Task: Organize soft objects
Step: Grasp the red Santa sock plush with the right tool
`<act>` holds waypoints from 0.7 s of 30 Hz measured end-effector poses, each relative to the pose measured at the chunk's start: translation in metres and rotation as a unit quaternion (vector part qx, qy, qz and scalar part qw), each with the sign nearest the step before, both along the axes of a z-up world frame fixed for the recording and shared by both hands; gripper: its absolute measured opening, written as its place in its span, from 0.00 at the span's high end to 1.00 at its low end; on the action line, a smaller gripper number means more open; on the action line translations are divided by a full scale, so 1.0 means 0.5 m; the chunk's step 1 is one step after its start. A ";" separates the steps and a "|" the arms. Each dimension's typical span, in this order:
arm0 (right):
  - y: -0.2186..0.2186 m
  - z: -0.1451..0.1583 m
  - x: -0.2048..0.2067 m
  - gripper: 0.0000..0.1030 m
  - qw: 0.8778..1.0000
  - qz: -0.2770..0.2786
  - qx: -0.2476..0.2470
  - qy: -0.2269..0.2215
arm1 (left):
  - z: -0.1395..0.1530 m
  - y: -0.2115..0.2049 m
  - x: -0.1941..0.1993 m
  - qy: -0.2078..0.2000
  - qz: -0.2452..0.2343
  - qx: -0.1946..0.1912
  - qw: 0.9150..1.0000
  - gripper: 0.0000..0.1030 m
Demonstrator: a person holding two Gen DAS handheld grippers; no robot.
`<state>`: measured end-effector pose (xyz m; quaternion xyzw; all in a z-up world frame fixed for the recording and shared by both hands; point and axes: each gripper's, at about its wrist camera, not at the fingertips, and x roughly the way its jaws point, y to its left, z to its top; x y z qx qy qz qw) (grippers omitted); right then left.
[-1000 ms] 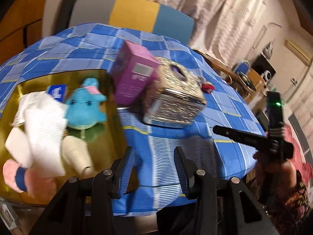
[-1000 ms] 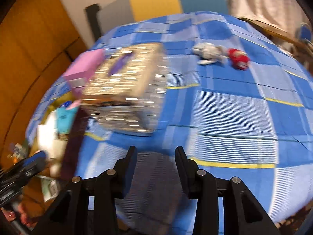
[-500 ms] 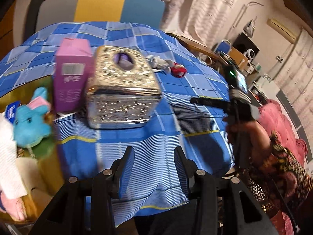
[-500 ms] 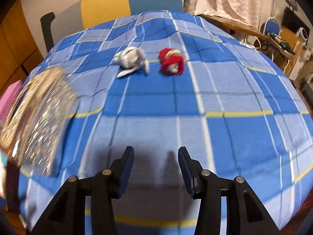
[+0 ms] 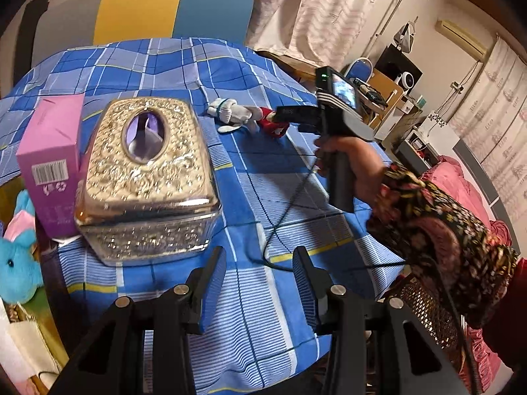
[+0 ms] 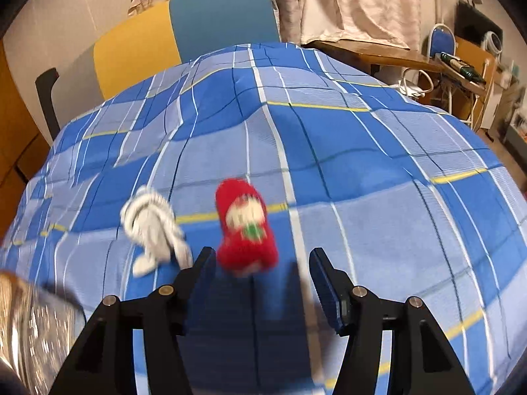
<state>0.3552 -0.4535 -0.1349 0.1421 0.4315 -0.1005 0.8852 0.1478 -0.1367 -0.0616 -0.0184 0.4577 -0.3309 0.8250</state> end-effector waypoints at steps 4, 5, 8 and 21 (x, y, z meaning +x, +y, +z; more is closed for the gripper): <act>0.005 -0.023 0.044 0.43 1.000 0.012 0.001 0.001 | 0.008 -0.003 0.014 0.001 0.003 -0.006 1.000 0.59; 0.006 -0.031 0.050 0.44 1.000 0.015 0.004 0.005 | 0.009 -0.005 0.017 0.001 0.004 -0.007 1.000 0.59; 0.003 -0.059 0.063 0.58 0.999 0.015 0.014 0.024 | 0.012 -0.010 0.027 0.001 0.006 -0.005 1.000 0.59; -0.060 -0.045 -0.097 0.71 0.997 0.022 0.045 0.064 | 0.053 -0.081 0.072 0.004 0.010 -0.039 0.999 0.59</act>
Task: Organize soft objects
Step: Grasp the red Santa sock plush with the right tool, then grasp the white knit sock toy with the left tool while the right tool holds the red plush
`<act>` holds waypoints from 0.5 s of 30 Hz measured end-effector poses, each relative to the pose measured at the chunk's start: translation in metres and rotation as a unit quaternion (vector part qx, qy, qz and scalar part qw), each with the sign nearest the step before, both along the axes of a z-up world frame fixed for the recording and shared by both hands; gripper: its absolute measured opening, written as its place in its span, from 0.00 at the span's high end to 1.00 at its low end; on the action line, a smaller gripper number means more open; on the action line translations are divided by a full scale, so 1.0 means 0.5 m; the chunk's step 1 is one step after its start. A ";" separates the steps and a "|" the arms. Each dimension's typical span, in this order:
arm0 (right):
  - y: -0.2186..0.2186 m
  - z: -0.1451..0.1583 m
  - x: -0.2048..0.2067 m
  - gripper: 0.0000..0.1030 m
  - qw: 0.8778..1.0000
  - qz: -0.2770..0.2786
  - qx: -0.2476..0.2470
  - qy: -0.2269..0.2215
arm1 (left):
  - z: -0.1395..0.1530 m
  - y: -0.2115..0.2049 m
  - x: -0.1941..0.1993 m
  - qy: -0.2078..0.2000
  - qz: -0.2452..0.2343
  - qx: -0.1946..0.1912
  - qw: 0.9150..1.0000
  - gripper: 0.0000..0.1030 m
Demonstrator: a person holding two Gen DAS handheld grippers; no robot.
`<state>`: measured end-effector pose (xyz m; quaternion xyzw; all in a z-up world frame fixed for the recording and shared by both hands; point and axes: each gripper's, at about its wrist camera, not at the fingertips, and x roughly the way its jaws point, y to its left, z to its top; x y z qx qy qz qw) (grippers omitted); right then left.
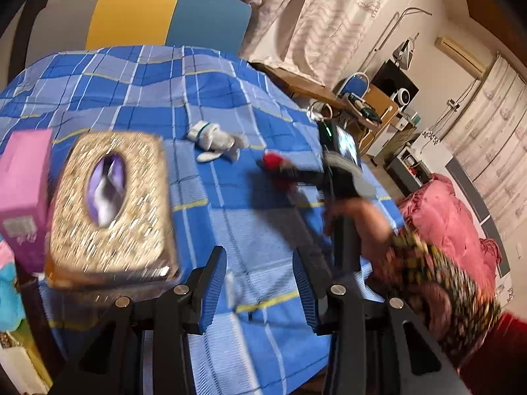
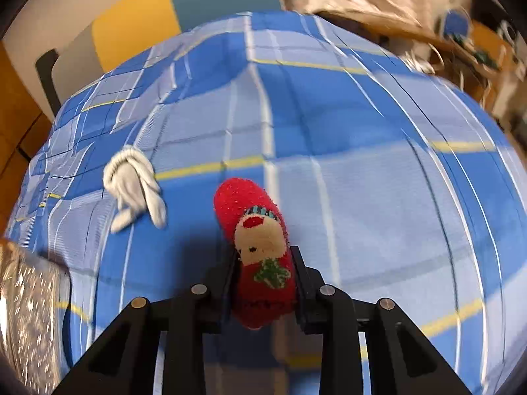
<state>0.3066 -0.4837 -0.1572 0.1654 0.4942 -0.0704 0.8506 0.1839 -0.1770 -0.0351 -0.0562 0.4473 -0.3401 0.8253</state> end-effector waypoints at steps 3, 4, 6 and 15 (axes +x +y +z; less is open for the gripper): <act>-0.020 -0.003 -0.055 0.71 1.000 -0.009 0.023 0.005 | 0.020 -0.039 0.039 0.003 0.017 -0.001 1.000 0.54; -0.024 -0.004 -0.071 0.71 1.000 -0.011 0.029 0.004 | 0.027 -0.054 0.058 0.007 0.028 -0.004 1.000 0.48; -0.030 -0.005 -0.095 0.71 0.999 -0.017 0.041 -0.006 | 0.034 -0.075 0.090 0.009 0.050 -0.009 0.999 0.38; -0.028 -0.009 -0.104 0.70 0.999 -0.013 0.041 -0.016 | -0.032 -0.217 0.292 0.067 0.119 0.055 0.989 0.35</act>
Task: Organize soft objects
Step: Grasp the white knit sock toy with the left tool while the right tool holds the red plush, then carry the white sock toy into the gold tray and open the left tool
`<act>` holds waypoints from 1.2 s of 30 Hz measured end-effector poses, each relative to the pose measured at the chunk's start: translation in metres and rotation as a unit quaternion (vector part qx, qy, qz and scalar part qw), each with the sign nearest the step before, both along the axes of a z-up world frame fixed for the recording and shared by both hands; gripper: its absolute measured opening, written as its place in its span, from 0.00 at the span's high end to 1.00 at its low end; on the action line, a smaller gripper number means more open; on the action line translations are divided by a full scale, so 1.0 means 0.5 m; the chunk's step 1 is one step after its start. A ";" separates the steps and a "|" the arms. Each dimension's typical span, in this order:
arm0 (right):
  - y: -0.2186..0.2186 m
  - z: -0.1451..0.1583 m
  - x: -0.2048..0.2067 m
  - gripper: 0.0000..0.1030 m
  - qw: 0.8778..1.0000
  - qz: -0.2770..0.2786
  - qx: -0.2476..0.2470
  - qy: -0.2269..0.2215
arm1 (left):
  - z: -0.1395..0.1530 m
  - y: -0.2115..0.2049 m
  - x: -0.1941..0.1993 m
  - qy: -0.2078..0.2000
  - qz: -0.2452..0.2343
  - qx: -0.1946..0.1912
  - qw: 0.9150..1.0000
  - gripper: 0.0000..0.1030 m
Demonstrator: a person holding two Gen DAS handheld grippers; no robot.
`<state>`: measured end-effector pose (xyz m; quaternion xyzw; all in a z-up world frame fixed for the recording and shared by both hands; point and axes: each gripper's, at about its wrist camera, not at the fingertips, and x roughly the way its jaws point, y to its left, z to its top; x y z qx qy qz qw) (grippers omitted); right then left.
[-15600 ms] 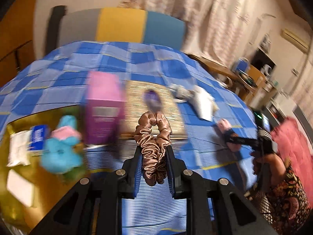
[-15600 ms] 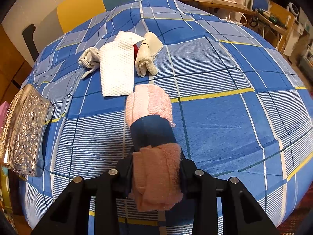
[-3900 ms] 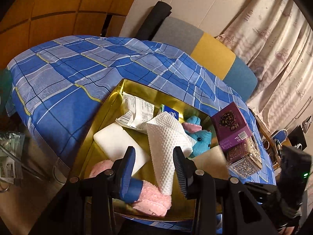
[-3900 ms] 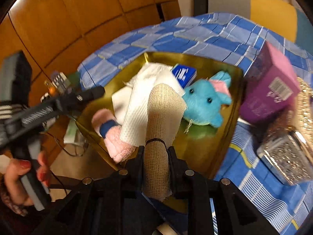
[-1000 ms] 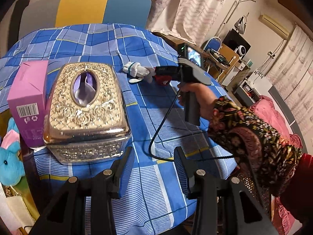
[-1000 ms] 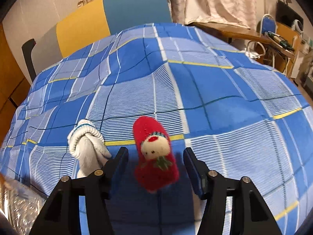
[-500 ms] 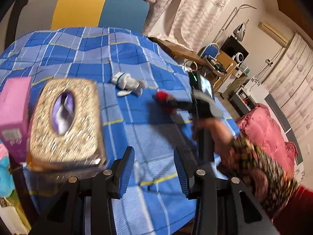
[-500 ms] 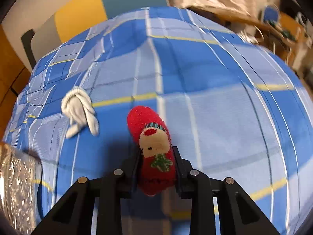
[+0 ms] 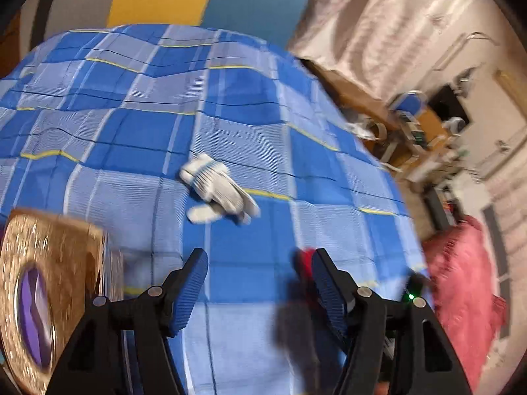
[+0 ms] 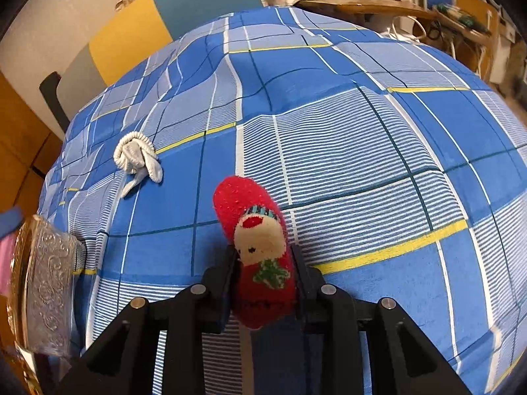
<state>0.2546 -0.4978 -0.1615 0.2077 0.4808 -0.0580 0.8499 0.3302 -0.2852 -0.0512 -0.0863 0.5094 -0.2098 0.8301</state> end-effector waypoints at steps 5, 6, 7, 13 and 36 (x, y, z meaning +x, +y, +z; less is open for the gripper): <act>-0.003 0.001 0.005 0.70 1.000 0.004 0.001 0.009 | -0.053 -0.041 0.091 0.002 0.026 0.052 0.998 0.35; -0.002 0.002 0.007 0.70 1.000 0.006 0.000 0.011 | -0.062 -0.045 0.107 0.000 0.032 0.059 0.998 0.34; -0.003 0.001 0.009 0.70 1.000 0.006 0.001 0.013 | -0.073 -0.050 0.122 0.001 0.035 0.066 0.997 0.30; -0.008 0.000 0.014 0.69 1.000 0.004 0.009 0.018 | -0.144 -0.055 0.203 0.038 0.058 0.049 0.996 0.23; -0.002 -0.003 0.023 0.69 1.000 0.009 -0.004 0.019 | -0.171 -0.063 0.172 0.024 0.030 0.065 0.997 0.64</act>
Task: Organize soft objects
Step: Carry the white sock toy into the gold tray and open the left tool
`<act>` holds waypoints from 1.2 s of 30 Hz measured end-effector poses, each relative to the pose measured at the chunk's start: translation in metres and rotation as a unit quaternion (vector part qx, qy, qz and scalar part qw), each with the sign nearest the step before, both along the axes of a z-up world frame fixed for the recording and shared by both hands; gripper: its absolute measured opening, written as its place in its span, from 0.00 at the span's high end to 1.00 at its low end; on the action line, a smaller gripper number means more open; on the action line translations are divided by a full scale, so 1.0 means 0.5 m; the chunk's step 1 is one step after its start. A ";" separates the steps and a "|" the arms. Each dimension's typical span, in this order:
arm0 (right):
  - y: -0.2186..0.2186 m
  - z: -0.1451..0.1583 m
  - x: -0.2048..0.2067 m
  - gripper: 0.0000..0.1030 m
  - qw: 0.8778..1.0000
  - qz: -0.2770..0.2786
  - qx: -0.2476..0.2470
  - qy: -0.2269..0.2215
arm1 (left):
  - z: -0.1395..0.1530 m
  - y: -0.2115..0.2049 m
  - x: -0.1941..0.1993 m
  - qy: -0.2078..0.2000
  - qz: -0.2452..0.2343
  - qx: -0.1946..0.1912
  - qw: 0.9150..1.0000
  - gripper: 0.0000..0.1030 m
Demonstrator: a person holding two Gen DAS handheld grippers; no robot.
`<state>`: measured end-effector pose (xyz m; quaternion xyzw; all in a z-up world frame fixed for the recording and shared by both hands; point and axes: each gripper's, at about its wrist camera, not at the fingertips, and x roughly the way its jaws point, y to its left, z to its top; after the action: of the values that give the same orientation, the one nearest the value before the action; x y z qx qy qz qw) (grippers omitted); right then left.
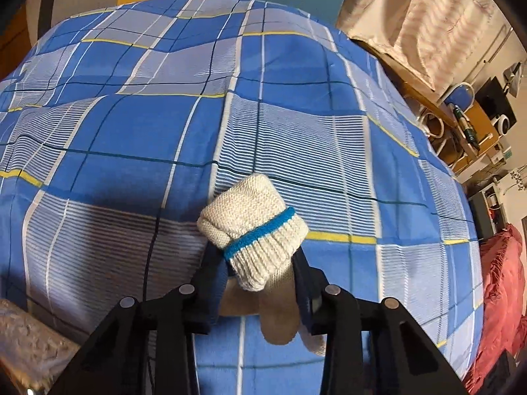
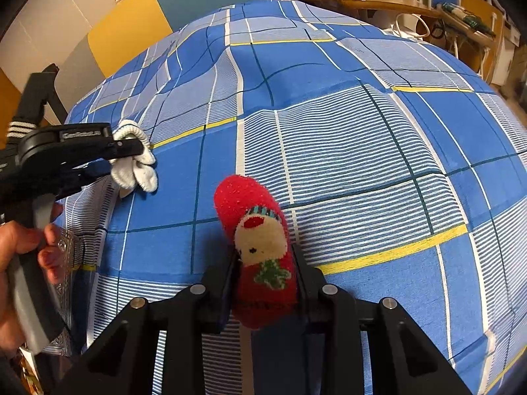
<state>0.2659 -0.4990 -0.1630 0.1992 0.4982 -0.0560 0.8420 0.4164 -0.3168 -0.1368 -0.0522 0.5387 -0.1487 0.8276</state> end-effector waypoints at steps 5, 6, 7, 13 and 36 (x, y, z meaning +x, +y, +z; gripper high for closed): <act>-0.001 0.000 0.000 0.69 1.000 0.001 -0.002 0.000 | 0.032 -0.004 -0.055 -0.022 -0.022 -0.003 1.000 0.64; 0.000 0.000 0.001 0.69 1.000 0.003 -0.005 0.000 | 0.042 -0.007 -0.071 -0.027 -0.031 -0.007 0.999 0.64; 0.001 0.000 0.001 0.69 1.000 0.005 -0.007 0.000 | 0.052 -0.010 -0.088 -0.032 -0.040 -0.013 0.999 0.64; 0.015 0.000 0.000 0.69 0.999 0.014 -0.030 -0.003 | 0.098 -0.009 -0.177 -0.053 -0.067 -0.044 0.995 0.64; 0.029 0.010 -0.015 0.73 0.998 0.018 -0.059 -0.013 | 0.210 0.289 -0.526 -0.128 -0.110 -0.118 0.979 0.64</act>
<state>0.2583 -0.4844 -0.1581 0.1407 0.4870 -0.0674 0.8594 0.1535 -0.1723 -0.0319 -0.0706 0.4096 -0.3070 0.8561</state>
